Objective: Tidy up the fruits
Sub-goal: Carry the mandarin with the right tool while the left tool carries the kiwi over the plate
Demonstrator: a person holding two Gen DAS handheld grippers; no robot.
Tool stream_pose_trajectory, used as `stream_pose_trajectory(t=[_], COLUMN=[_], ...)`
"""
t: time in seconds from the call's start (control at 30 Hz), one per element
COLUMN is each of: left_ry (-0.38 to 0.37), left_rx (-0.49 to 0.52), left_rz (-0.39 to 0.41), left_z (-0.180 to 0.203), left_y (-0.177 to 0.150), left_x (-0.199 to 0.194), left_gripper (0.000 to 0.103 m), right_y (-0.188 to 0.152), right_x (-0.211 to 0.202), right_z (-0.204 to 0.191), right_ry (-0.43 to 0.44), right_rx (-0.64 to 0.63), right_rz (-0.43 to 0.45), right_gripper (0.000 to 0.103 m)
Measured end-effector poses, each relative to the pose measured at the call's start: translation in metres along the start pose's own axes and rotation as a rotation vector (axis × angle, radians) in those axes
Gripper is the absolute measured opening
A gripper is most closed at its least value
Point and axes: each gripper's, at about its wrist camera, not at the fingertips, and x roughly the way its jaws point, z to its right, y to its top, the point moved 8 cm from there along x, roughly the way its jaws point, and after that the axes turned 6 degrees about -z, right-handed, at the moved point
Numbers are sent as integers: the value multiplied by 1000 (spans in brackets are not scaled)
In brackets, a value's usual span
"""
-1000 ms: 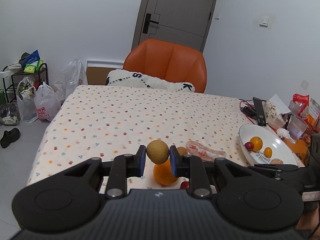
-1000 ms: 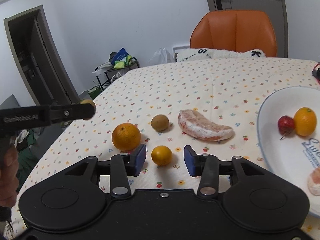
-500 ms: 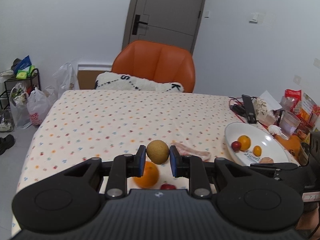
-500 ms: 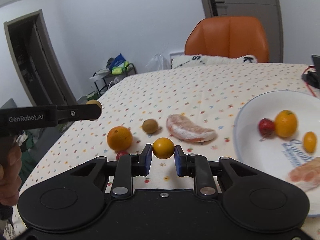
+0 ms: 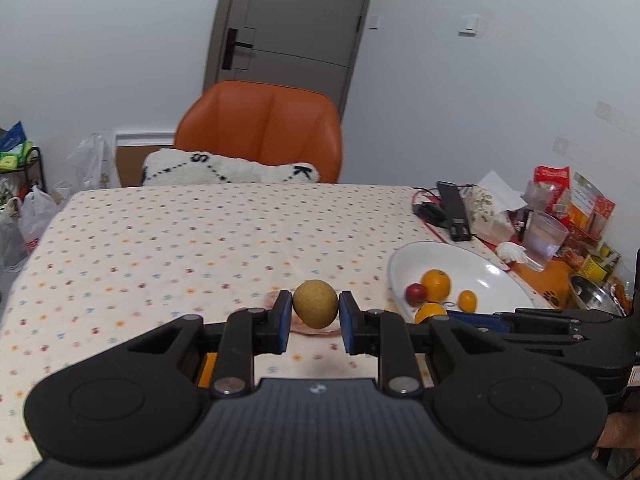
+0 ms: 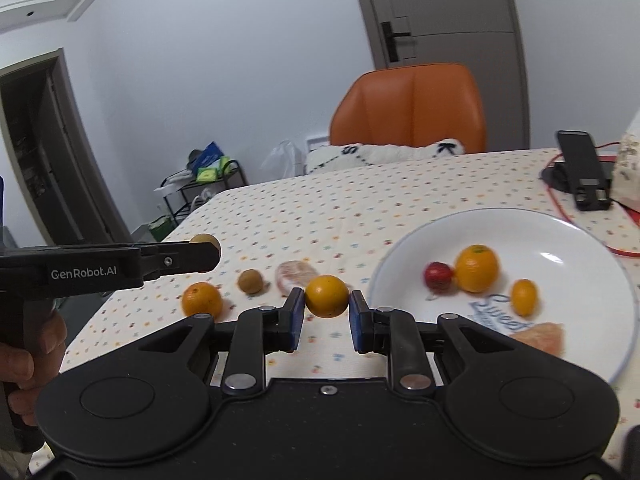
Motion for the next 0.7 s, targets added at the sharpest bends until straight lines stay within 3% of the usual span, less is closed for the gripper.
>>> stream_pose_trajectory(t=[0.7], left_ry=[-150], left_rx=[96], left_rz=[-67], left_z=[71], left_y=[-3], left_x=[45], left_gripper=[23], right_y=[-11], right_x=[-45], right_z=[76], right_ry=[-187], right_rx=[88], right_rz=[62], right_gripper=[22])
